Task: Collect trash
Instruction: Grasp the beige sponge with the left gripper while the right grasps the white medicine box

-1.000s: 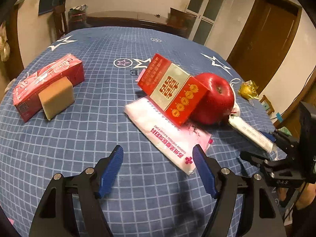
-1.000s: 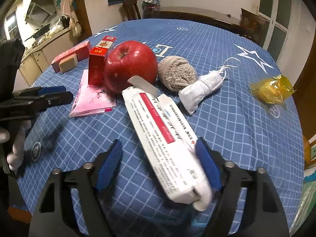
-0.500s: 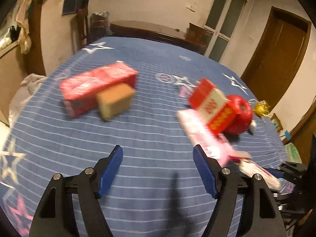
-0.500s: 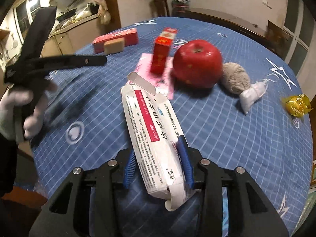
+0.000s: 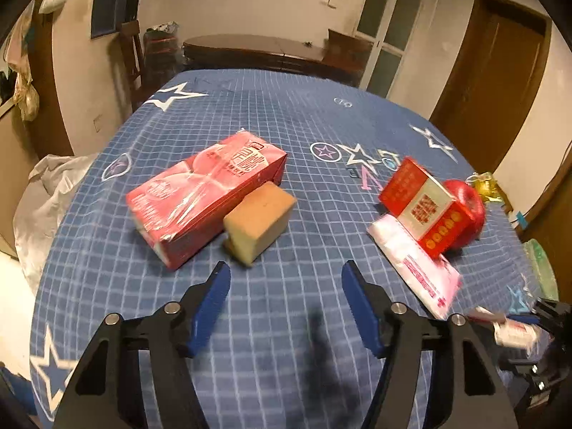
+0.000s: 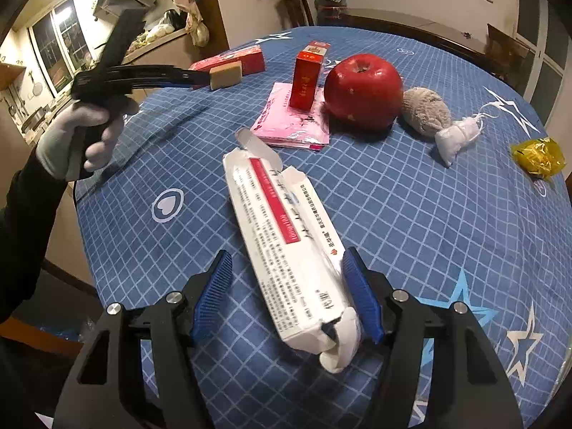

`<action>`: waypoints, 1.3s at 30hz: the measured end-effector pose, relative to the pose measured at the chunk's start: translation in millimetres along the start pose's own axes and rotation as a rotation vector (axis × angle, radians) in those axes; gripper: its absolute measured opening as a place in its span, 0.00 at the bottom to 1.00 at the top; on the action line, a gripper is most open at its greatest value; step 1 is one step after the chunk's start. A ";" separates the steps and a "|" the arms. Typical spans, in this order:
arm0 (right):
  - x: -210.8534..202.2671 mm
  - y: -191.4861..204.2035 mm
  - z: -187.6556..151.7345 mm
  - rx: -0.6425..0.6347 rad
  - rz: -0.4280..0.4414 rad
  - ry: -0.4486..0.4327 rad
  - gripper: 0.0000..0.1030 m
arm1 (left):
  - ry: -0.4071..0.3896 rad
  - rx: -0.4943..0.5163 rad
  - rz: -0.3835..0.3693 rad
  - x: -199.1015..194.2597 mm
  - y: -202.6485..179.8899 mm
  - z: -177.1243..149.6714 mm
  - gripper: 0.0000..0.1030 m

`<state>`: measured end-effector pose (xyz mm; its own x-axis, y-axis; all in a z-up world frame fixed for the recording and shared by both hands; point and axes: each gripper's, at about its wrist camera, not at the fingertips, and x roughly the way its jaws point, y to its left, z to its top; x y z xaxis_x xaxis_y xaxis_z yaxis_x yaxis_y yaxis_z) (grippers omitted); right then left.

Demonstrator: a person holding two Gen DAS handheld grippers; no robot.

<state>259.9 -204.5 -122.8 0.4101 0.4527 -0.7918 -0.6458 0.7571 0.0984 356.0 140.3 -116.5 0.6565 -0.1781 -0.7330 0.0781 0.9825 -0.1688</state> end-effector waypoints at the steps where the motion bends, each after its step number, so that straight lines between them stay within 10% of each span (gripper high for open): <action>1: -1.1 -0.6 -0.2 0.000 -0.006 -0.003 0.60 | 0.002 0.002 0.017 6.0 -0.7 2.5 0.63; 7: -3.2 -5.7 -2.5 0.027 0.004 -0.015 0.60 | 0.022 0.026 0.040 33.9 -11.3 8.2 0.62; 11: -6.3 -5.9 -5.6 0.034 0.006 -0.020 0.60 | 0.025 0.072 -0.241 22.7 -23.6 4.2 0.52; 24: -0.7 -5.5 4.9 0.007 0.005 0.001 0.69 | -0.066 0.034 -0.016 17.0 -26.3 13.4 0.60; 31: 20.5 -10.4 14.8 -0.017 0.015 0.068 0.70 | 0.026 0.087 0.074 56.7 -43.8 31.9 0.60; 39: 22.9 -4.2 18.4 -0.011 -0.010 0.048 0.53 | 0.042 0.106 0.117 69.3 -52.0 33.8 0.31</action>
<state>283.9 -188.7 -130.3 0.3856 0.4219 -0.8206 -0.6489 0.7563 0.0839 422.8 78.7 -136.3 0.6343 -0.0620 -0.7706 0.0831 0.9965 -0.0117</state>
